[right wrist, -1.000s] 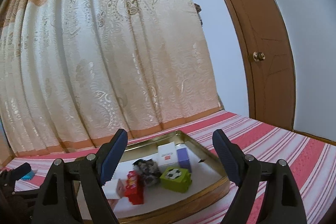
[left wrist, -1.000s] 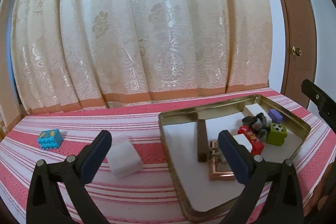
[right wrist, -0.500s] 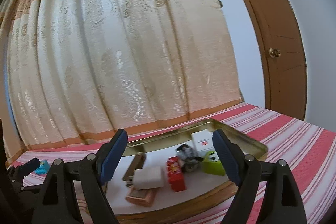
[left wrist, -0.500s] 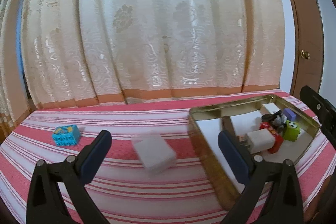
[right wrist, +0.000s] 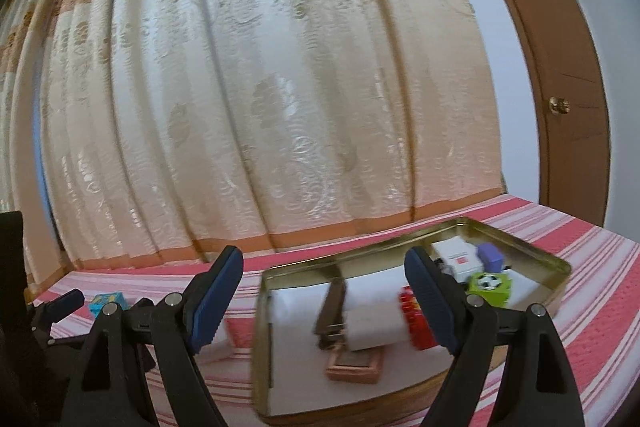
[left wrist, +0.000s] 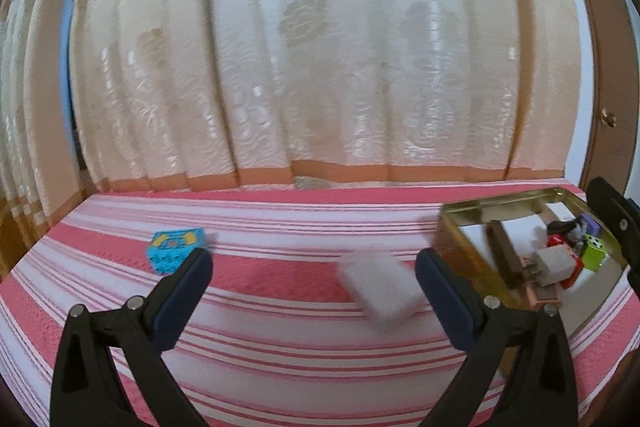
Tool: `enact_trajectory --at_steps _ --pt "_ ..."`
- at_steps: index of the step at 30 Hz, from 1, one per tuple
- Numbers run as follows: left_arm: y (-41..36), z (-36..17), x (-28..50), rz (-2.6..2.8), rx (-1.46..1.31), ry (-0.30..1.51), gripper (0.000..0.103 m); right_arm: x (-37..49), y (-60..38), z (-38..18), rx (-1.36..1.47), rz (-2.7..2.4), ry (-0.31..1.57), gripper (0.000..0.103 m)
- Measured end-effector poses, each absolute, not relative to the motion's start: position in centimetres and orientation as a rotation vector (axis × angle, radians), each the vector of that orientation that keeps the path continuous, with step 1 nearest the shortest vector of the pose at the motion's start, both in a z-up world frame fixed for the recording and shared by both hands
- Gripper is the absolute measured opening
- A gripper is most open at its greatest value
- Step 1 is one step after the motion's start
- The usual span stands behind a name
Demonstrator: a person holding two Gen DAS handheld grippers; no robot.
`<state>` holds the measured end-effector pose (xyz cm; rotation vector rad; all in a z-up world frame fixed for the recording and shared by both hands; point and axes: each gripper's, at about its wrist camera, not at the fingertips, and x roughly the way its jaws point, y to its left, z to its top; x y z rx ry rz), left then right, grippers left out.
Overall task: Organize rigid objects
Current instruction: 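Move both open grippers from the tin toward the blue lego brick, then grasp the blue lego brick with the left gripper while the right grasps the green floss box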
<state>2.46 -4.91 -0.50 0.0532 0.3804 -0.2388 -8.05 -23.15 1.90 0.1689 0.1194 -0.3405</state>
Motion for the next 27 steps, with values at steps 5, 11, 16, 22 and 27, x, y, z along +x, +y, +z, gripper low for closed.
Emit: enact_trajectory --at_steps 5,11,16,22,27 --pt "-2.4 -0.8 3.9 -0.183 0.055 0.406 0.103 -6.4 -21.3 1.6 0.153 -0.288 0.161 0.085" --pt "0.7 -0.9 5.3 -0.12 0.03 0.423 0.103 -4.5 -19.6 1.2 0.159 -0.232 0.2 0.085" --pt "2.1 -1.0 6.2 -0.071 0.035 0.426 0.103 -2.2 -17.3 1.1 0.104 -0.173 0.251 0.085" --pt "3.8 -1.2 7.4 -0.012 0.031 0.455 0.103 1.7 -15.2 0.3 0.093 -0.028 0.389 0.085" --pt "4.9 -1.6 8.1 0.049 0.017 0.49 0.103 4.4 -14.8 -0.8 0.134 0.063 0.508 0.081"
